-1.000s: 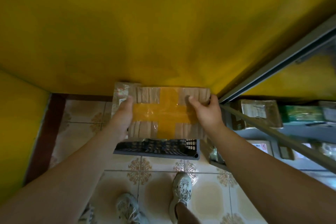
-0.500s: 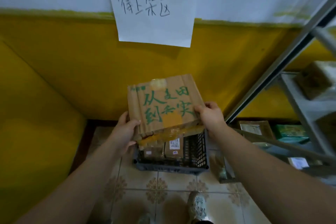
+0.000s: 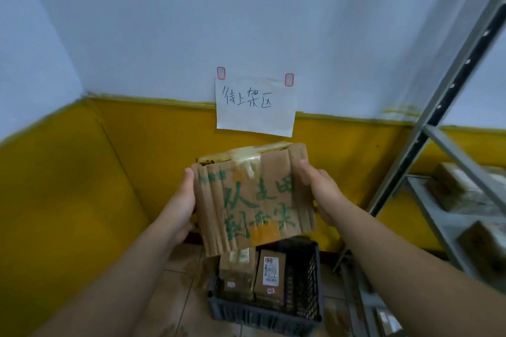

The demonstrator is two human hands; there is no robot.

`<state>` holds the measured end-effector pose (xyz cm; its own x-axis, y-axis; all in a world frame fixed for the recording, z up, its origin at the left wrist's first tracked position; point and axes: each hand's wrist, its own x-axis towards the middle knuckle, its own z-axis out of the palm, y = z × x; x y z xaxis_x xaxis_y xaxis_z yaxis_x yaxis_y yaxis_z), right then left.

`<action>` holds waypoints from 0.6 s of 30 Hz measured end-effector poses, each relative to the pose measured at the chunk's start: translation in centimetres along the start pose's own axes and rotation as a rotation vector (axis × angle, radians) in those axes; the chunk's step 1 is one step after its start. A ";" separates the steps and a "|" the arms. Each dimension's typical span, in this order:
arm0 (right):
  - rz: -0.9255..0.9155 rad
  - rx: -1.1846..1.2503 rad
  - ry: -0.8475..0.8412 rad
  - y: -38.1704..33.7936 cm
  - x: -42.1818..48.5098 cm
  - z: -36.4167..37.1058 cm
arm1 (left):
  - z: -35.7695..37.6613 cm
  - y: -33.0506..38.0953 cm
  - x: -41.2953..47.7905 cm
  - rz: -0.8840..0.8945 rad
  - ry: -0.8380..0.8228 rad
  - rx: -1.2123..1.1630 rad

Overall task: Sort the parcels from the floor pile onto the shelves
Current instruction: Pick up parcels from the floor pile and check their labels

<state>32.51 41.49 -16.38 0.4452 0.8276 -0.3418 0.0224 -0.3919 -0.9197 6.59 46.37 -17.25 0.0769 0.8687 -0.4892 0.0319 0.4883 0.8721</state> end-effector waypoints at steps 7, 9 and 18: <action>0.018 0.060 -0.090 -0.3 -0.7 -3.5 | 1.8 -0.3 -4.5 0.124 0.065 0.040; -0.007 -0.003 -0.121 0.3 -1.0 -3.8 | 2.4 -1.0 -5.3 0.171 0.098 0.090; -0.163 -0.162 -0.140 0.2 -3.7 -4.0 | 1.4 -1.0 -7.6 0.192 0.094 -0.007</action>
<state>34.46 36.76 -14.50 0.2960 0.9282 -0.2256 0.2314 -0.2988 -0.9258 7.41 39.21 -14.39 -0.0124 0.9497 -0.3130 0.0189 0.3132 0.9495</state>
